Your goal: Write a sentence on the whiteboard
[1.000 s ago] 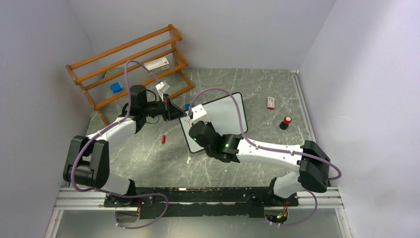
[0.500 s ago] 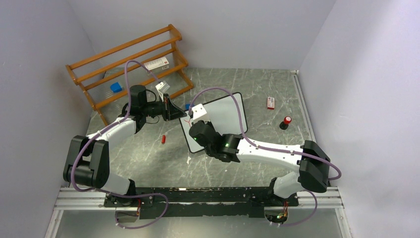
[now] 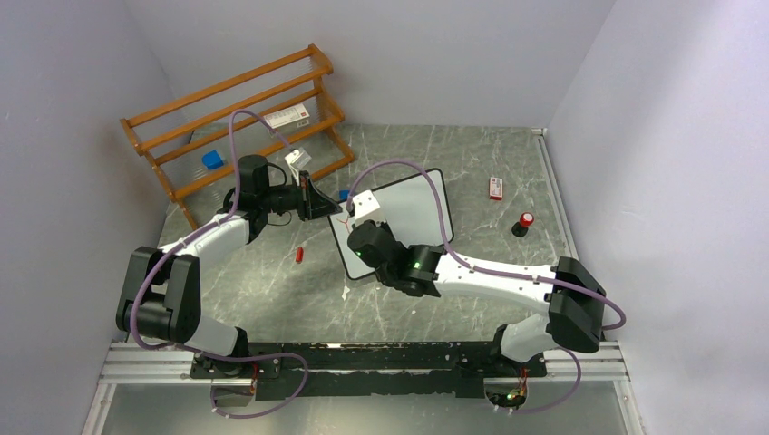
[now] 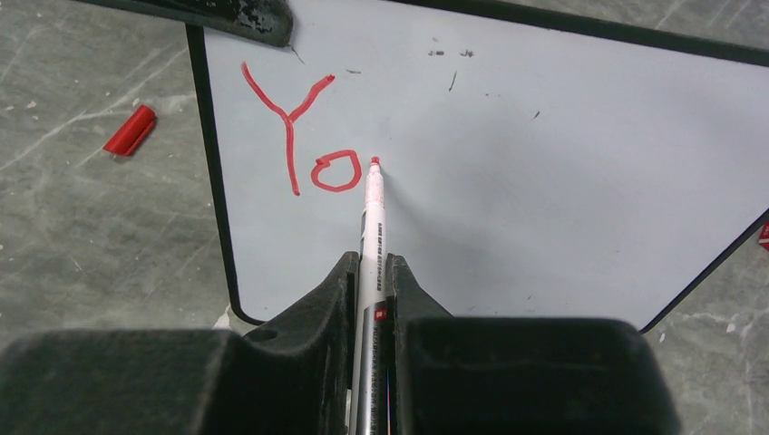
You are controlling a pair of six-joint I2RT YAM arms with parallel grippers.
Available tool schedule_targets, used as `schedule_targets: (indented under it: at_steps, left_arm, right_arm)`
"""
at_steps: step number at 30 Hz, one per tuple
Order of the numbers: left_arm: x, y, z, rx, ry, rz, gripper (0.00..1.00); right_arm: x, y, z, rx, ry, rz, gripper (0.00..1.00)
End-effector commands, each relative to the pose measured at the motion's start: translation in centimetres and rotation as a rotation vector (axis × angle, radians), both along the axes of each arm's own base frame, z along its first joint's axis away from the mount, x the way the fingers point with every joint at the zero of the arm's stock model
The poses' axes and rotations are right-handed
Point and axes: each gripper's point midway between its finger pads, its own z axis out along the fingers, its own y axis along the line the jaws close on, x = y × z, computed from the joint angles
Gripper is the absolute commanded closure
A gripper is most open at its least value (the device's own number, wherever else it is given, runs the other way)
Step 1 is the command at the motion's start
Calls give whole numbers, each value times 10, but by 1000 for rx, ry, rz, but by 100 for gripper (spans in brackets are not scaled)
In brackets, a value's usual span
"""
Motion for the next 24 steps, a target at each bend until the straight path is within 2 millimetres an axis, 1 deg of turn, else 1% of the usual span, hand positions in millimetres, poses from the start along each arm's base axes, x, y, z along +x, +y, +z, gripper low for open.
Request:
schedule_targets:
  at_steps: [1,18,24]
  left_arm:
    - [-3,-1,-25,53,41,-5,95]
    - [-3,-1,-26,56,43,-6,95]
    - [-3,-1,-26,59,41,-5,95]
  right_arm:
    - [-1,-11,-10,-13,24,-12,100]
    - [-7,-14,-21,-39,61,4,100]
    - [-5,-21,-20,-54,45,-26,100]
